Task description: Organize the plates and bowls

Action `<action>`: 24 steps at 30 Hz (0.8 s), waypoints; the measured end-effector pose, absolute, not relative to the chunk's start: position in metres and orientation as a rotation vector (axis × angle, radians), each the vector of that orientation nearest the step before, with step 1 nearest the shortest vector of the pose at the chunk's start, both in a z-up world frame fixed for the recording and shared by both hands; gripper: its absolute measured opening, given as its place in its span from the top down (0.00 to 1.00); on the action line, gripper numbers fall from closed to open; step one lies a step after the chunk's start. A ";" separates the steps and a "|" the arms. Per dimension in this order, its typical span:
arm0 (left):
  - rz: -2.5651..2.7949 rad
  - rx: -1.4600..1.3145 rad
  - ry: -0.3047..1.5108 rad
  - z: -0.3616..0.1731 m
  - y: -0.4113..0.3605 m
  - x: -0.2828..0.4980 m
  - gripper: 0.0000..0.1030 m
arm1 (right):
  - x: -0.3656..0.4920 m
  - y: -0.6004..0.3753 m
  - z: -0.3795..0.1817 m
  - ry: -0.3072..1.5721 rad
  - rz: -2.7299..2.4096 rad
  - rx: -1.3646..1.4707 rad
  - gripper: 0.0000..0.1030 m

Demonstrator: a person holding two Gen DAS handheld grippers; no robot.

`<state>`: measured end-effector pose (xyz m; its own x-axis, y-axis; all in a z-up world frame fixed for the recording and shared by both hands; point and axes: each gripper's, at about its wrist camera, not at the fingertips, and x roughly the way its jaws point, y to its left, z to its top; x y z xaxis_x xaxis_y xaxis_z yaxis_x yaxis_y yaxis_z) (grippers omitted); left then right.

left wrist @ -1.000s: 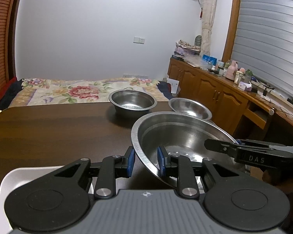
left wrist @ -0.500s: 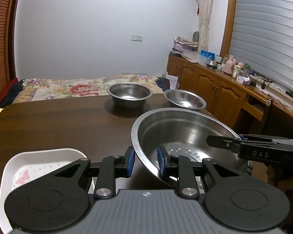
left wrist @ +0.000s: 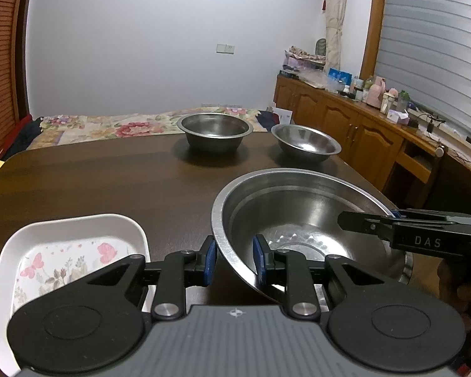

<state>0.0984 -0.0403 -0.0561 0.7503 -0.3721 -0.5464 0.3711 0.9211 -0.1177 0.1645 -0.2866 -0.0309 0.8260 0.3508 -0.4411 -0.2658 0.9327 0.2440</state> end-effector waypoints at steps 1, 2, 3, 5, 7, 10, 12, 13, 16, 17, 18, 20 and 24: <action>-0.406 -0.003 0.599 -0.057 -0.040 0.098 0.75 | 0.164 -0.287 -0.032 0.503 0.330 0.175 0.67; -0.406 -0.004 0.601 -0.058 -0.040 0.099 0.75 | 0.164 -0.287 -0.032 0.505 0.329 0.174 0.67; -0.406 -0.003 0.601 -0.058 -0.041 0.099 0.75 | 0.164 -0.287 -0.032 0.506 0.328 0.173 0.67; -0.407 0.000 0.600 -0.059 -0.042 0.099 0.75 | 0.163 -0.286 -0.032 0.506 0.323 0.171 0.67; -0.407 0.000 0.598 -0.060 -0.043 0.099 0.75 | 0.164 -0.286 -0.033 0.508 0.320 0.173 0.67; -0.406 -0.004 0.592 -0.061 -0.041 0.098 0.75 | 0.164 -0.286 -0.034 0.513 0.321 0.173 0.67; -0.409 -0.008 0.593 -0.062 -0.042 0.098 0.75 | 0.164 -0.285 -0.035 0.513 0.324 0.174 0.67; -0.408 -0.008 0.594 -0.063 -0.041 0.098 0.75 | 0.163 -0.285 -0.035 0.513 0.325 0.175 0.67; -0.408 -0.010 0.592 -0.064 -0.041 0.097 0.75 | 0.163 -0.286 -0.036 0.512 0.326 0.177 0.67; -0.407 -0.011 0.591 -0.064 -0.041 0.097 0.75 | 0.163 -0.286 -0.036 0.513 0.325 0.177 0.67; -0.405 -0.013 0.589 -0.064 -0.040 0.097 0.75 | 0.163 -0.286 -0.036 0.514 0.323 0.176 0.67; -0.404 -0.016 0.587 -0.064 -0.039 0.097 0.74 | 0.163 -0.286 -0.036 0.513 0.319 0.175 0.67; -0.401 -0.027 0.586 -0.065 -0.036 0.097 0.68 | 0.164 -0.288 -0.035 0.511 0.308 0.171 0.66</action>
